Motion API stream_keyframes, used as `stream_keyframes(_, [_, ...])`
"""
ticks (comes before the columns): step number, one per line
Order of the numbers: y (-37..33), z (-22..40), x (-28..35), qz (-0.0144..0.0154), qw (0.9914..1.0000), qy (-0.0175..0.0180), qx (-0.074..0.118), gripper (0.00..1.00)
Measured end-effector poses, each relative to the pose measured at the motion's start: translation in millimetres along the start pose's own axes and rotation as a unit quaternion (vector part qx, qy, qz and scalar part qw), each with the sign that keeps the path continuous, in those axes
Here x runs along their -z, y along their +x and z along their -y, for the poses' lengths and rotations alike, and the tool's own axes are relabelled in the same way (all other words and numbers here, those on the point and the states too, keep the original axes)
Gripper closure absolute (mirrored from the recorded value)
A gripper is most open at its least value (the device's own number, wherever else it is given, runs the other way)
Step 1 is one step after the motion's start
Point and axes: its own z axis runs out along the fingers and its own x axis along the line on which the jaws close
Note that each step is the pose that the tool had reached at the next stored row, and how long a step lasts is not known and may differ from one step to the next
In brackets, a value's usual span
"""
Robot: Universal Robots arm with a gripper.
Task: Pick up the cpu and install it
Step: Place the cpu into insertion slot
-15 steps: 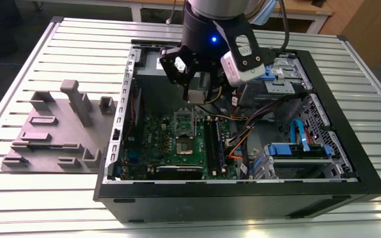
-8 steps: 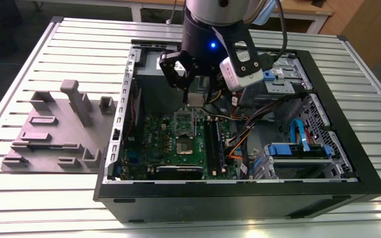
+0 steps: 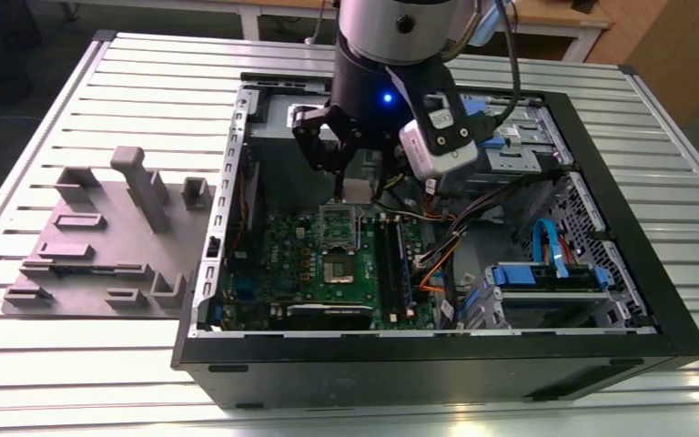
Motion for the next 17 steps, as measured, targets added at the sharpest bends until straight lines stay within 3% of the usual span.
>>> stream_keyframes(5, [-0.1,0.7,-7.9,-0.0012,0.99955,0.0010,0.030,0.55])
stream_keyframes(17, [-0.5,3.2,-28.5,-0.0012,0.99952,0.0008,0.031,0.55])
